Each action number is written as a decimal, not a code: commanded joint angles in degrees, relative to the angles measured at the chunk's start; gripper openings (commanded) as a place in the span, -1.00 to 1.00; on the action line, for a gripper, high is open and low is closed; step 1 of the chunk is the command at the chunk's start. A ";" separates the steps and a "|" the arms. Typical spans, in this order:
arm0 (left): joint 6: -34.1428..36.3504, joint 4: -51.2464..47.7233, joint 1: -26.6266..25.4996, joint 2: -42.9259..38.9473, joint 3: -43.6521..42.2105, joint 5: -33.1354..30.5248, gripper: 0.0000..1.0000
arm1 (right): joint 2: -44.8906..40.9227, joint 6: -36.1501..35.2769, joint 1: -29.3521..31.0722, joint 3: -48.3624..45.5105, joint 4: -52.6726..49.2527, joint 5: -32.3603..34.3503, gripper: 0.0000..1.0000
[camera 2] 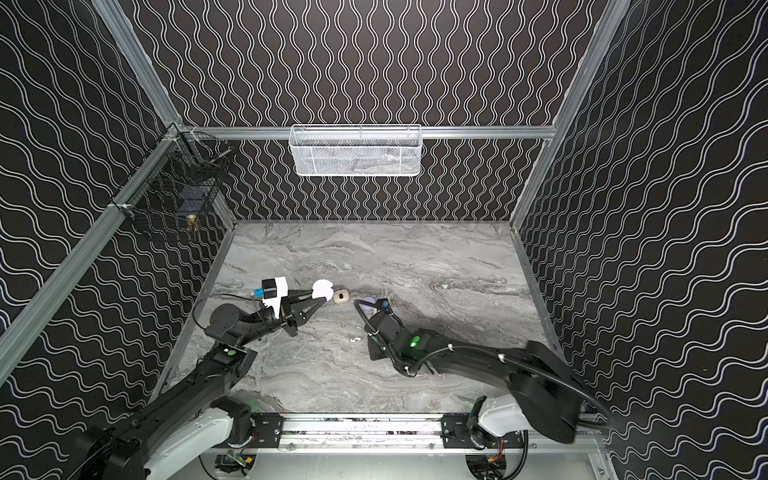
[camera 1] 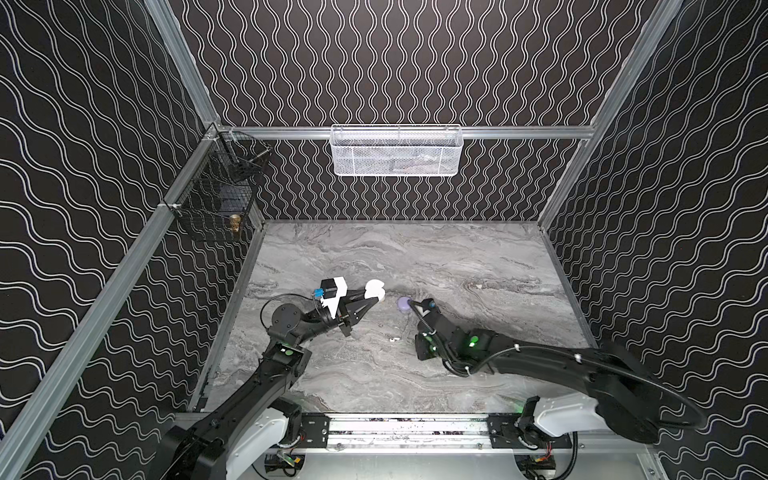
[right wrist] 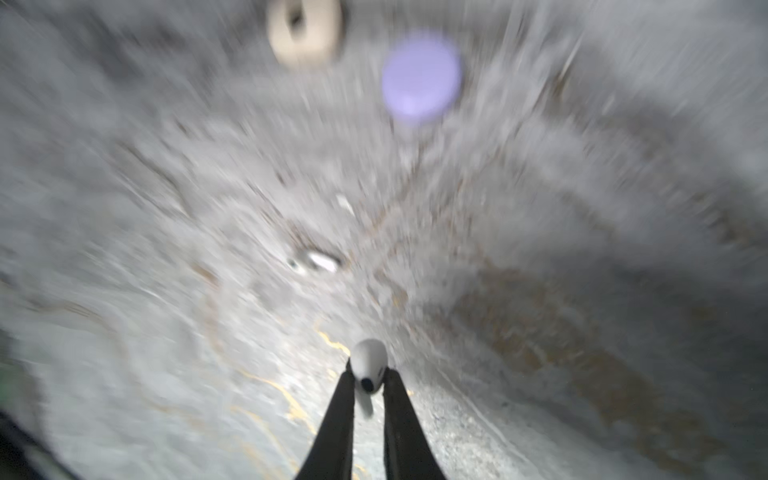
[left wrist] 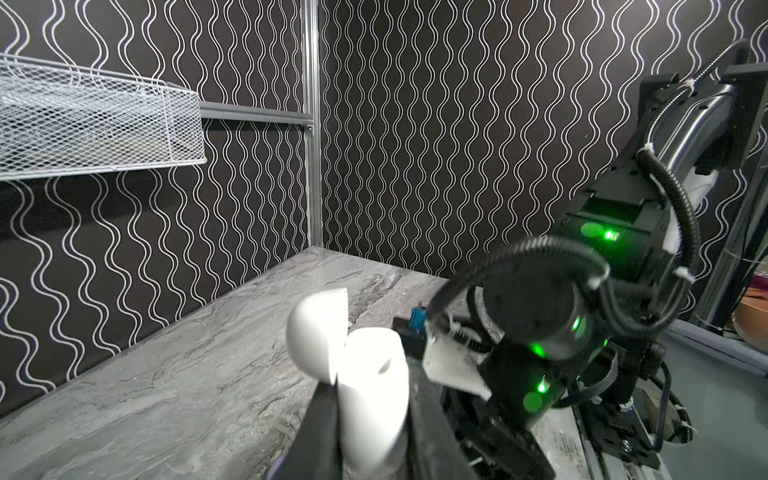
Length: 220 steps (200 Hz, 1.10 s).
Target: Insert the wireless bluetooth earbuds into the charging case
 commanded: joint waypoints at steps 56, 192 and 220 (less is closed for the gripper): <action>-9.62 27.69 -0.19 5.77 -3.17 4.42 -1.00 | -24.71 -11.95 0.37 -1.79 27.90 -8.34 -0.71; -7.36 32.06 -4.69 5.54 -5.38 0.52 -1.00 | -13.20 -12.14 4.66 0.39 47.89 -13.45 -0.78; 0.20 10.80 -4.62 -0.98 -3.47 -9.05 -1.00 | -15.97 -10.57 4.78 0.80 35.22 -0.08 -0.55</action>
